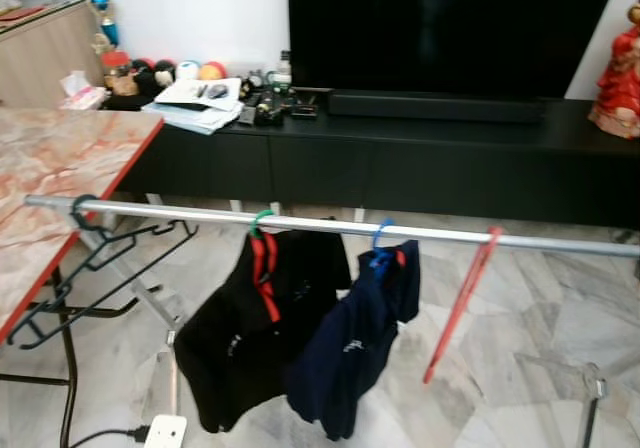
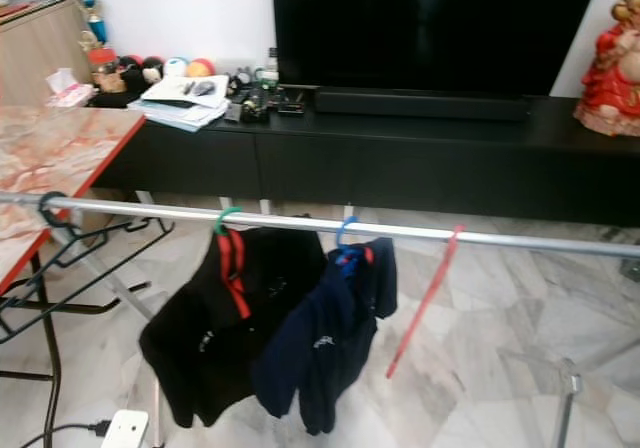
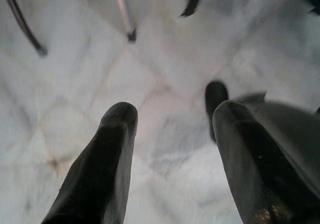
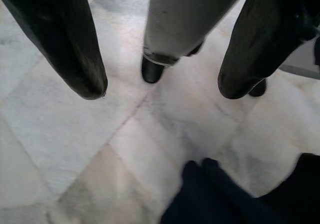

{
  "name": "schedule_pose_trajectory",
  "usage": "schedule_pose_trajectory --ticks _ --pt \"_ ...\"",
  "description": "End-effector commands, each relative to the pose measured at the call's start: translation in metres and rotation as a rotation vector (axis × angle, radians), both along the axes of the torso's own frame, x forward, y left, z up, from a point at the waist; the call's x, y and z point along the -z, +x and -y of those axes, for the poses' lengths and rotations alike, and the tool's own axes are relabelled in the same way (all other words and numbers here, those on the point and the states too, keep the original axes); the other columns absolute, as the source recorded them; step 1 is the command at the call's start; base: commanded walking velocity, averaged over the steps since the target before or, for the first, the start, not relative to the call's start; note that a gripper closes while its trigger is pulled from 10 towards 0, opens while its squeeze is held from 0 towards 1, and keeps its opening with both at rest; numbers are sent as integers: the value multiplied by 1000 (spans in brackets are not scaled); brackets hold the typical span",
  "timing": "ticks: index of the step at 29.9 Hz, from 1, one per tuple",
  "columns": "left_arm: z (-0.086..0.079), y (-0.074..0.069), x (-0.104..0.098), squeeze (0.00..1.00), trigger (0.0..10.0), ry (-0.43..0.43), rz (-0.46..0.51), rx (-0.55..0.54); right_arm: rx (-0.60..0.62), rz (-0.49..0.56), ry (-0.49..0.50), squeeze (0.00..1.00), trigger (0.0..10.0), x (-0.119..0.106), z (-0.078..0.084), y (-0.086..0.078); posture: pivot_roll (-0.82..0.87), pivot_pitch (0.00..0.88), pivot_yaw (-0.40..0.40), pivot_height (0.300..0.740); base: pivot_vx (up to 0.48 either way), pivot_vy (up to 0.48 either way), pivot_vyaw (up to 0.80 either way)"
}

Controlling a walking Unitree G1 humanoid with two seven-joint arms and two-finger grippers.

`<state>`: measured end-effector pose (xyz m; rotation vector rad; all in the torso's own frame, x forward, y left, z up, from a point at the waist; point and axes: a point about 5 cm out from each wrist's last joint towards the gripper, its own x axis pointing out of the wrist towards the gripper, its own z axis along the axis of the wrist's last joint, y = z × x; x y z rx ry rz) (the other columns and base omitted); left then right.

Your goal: Hang hanger

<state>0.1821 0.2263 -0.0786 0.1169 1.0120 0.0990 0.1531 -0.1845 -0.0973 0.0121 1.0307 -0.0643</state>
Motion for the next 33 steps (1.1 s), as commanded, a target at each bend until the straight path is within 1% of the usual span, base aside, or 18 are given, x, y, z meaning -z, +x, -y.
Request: schedule_pose_trajectory --ticks 1,6,9,14,15,18,19,20,21,22,24,28,29,33 --pt "-7 -3 0 0 10000 26 -19 -6 4 4 17 0 10000 0 -5 1 5 40 8 740 0 458 0" --pt "-9 -1 -2 0 10000 30 -10 -1 15 8 22 0 10000 0 -6 2 5 39 9 740 0 103 0" --pt "-7 -4 0 0 10000 31 -11 6 30 20 30 0 10000 -1 -6 4 3 39 10 740 0 0 0" --pt "-7 -5 1 0 10000 32 -12 11 32 31 30 0 10000 -3 -5 8 2 39 9 740 0 0 0" --pt "-7 -6 1 0 10000 33 -15 18 37 45 32 0 10000 -4 -5 12 0 40 9 740 0 0 0" --pt "-7 -6 1 0 10000 33 -16 20 37 59 32 0 10000 -6 -5 15 0 41 8 740 0 0 0" --pt "-7 -7 1 0 10000 32 -18 20 34 90 30 0 10000 -9 -4 22 -1 42 7 740 0 0 0" --pt "-7 -7 2 0 10000 31 -19 20 32 139 30 0 10000 -15 -4 32 -1 42 6 740 0 0 0" --pt "-7 -7 2 0 10000 31 -19 20 32 139 30 0 10000 -15 -4 32 -1 42 6 740 0 0 0" --pt "-7 -7 2 0 10000 31 -21 21 39 190 36 0 10000 -21 -4 42 -2 43 4 740 0 0 0" --pt "-7 -7 2 0 10000 33 -24 27 42 239 38 0 10000 -26 -4 51 -7 44 1 740 0 0 0" --pt "-7 -8 2 0 10000 35 -27 31 30 332 51 0 10000 -36 -8 63 -21 40 -5 740 0 0 0" --pt "-7 -8 2 0 10000 35 -29 33 19 386 42 0 10000 -41 -9 69 -21 39 -8 740 0 0 0" --pt "-6 -8 2 0 10000 35 -29 43 -24 511 58 0 10000 -53 -11 77 -20 39 -15 740 0 0 0"
